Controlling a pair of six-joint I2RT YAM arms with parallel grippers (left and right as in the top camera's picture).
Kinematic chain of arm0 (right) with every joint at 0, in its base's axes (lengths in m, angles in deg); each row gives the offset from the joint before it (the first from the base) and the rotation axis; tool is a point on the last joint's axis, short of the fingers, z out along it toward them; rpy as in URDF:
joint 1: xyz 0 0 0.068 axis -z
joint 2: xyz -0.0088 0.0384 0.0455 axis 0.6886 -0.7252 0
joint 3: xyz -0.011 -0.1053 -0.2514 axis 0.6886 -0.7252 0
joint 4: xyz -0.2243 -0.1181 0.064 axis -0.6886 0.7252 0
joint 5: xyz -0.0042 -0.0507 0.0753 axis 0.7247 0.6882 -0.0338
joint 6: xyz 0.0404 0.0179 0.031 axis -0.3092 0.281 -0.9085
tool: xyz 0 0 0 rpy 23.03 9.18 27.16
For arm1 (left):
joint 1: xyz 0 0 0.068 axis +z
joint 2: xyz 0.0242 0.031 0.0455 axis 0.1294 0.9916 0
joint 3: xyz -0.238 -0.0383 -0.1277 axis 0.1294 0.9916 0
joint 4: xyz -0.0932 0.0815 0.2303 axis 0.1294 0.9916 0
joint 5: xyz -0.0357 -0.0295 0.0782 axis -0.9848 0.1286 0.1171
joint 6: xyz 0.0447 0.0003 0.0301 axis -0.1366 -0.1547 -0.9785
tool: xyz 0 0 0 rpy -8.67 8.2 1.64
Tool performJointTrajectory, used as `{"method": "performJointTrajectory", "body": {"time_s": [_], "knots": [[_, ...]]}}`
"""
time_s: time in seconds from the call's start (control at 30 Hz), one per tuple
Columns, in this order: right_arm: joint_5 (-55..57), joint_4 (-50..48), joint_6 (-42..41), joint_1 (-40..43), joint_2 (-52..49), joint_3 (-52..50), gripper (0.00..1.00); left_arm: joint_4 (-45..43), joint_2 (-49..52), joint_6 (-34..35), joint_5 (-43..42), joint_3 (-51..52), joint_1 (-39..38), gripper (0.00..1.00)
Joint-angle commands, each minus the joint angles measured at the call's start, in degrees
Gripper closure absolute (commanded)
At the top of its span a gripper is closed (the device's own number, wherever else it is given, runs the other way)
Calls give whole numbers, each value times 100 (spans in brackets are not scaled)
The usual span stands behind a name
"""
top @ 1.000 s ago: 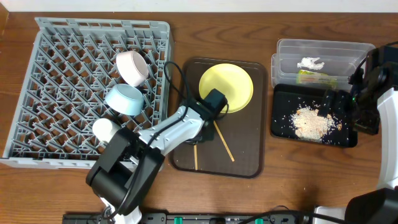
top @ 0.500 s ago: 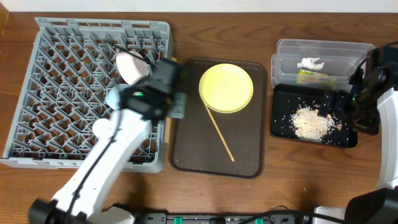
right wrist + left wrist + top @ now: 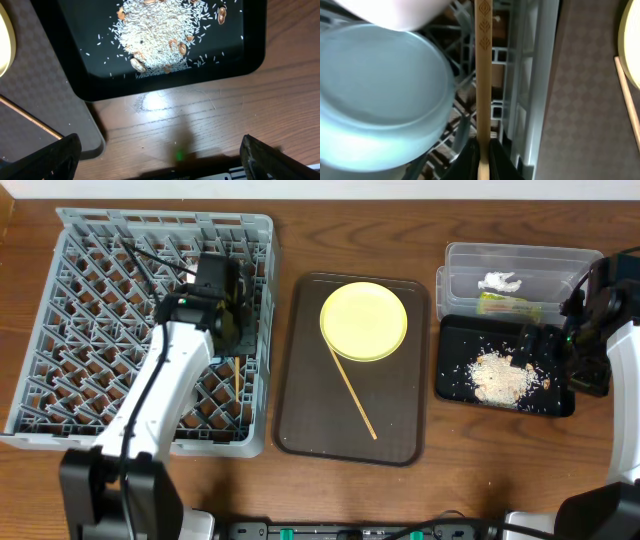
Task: Sort waste into correct bins and load items into the dishwasher
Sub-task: 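Release the chopstick and move the left gripper back to the tray, then pinch the second wooden chopstick on the tray with the left gripper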
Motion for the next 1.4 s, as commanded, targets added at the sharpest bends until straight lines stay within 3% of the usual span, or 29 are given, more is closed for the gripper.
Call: {"method": "performJointTrajectory", "body": {"time_s": [0.0,0.07,0.2,0.23,0.3,0.4,0.5,0.7,0.77,1.03,1.37], "knots": [[-46,0,2,31,105,44,1,-42,63,-103,-210,-20,26,91],[-46,0,2,31,105,44,1,-87,55,-125,-212,-22,26,83],[-46,2,2,31,105,44,1,-87,-4,-116,-273,-101,15,83],[-46,2,2,31,105,44,1,-55,-50,-116,-391,-146,9,77],[-46,2,2,31,105,44,1,-26,-186,-39,-723,-227,-24,76],[-44,0,2,31,105,44,1,-57,-407,586,-1283,-236,-190,76],[-44,0,2,31,105,44,1,-61,-415,1364,-1320,-197,-573,69],[-46,-11,2,31,105,44,1,-192,-33,2942,-348,-24,-1777,69],[-46,-44,0,31,105,44,1,-413,214,3233,-66,-24,-2225,56],[-46,-42,2,26,105,44,1,-1154,1266,3705,118,-26,-3298,54],[-46,-39,2,20,105,44,1,-1152,1945,3814,186,-24,-3442,54]]}}
